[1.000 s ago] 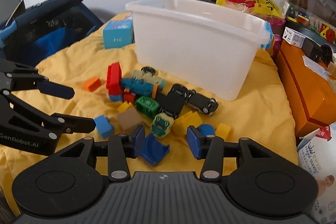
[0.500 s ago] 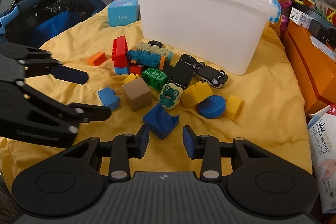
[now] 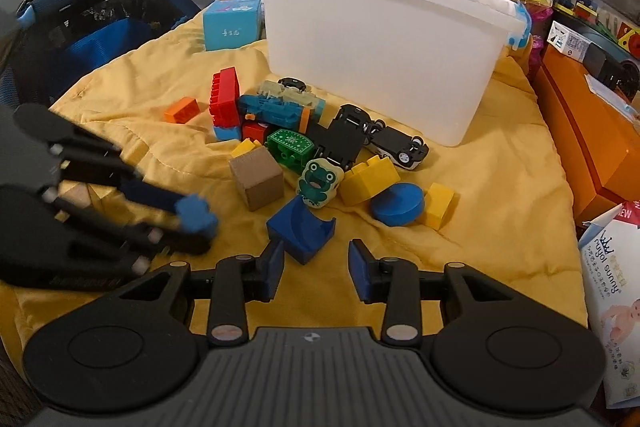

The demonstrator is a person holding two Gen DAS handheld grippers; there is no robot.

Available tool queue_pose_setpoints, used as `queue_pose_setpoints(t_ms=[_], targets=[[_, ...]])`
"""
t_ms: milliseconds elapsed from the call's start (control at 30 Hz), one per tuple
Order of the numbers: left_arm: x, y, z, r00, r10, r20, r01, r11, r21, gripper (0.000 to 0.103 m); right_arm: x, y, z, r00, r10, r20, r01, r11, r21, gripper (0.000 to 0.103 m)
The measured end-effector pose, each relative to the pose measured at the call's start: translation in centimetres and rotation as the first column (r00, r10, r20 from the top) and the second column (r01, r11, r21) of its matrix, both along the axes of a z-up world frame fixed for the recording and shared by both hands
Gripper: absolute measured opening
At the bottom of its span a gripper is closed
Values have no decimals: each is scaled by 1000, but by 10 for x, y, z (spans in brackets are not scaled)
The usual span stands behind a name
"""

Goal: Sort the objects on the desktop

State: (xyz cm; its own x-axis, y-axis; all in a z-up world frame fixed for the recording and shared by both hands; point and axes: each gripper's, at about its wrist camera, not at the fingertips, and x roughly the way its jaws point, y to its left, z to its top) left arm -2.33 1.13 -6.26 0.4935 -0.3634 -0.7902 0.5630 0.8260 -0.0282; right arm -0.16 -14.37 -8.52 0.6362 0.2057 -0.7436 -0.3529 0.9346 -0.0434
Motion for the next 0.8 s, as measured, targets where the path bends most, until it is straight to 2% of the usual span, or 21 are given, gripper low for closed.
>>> queue_pose_setpoints(t_ms=[67,200,433,533,800], targets=[[-4,1,0,1000,-19,3,19,1000,13,36,-1,-2,-1,1000,-6,-2,6,1000,1,40],[-7,7,6,1000,25,13,-25,1000,12,54,0,-6,-3,1000,-19,-14,19,1000,12,40],[-16,11,24,997,72,40,-73,997,28,55,-4,-10,-1,1000,-26,2,26,1000,10,41],[-18,3,28,995,82,51,-85,995,61,55,-4,-12,-2,999,-40,-3,40,999,15,42],[-4,-10,30,993,113,-19,-112,993,48,52,-4,-17,-2,999,-50,2,50,999,14,43]])
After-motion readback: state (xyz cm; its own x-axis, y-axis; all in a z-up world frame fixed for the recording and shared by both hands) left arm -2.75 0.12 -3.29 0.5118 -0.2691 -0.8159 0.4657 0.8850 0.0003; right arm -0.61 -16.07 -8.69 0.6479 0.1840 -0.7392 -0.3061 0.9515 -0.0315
